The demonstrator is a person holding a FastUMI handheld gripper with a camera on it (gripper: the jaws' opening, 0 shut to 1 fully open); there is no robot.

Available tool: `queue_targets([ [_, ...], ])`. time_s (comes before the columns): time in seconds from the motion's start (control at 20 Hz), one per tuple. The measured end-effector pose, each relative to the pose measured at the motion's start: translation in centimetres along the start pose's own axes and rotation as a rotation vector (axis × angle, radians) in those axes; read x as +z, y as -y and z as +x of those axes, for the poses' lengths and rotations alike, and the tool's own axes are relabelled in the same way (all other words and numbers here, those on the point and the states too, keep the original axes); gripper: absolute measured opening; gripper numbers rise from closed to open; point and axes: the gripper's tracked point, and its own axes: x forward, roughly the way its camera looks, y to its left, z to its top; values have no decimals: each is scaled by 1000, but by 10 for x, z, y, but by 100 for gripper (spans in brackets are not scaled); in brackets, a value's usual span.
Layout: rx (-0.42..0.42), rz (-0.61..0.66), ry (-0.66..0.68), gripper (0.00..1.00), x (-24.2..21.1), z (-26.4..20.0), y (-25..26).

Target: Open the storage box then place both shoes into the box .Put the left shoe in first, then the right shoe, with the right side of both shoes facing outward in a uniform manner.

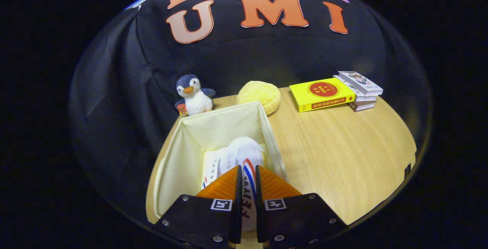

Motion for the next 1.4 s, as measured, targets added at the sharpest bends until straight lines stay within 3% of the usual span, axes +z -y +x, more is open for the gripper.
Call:
queue_targets([
  [0.1,-7,-16,36,35,15,-8,1],
  [0.15,-5,-25,44,53,18,-12,2],
  [0.35,-10,-24,85,97,37,-25,22],
  [0.65,-38,-24,172,98,88,-60,98],
  [1.05,-94,-48,278,98,150,-112,240],
  [1.4,-130,-135,347,98,168,-152,337],
])
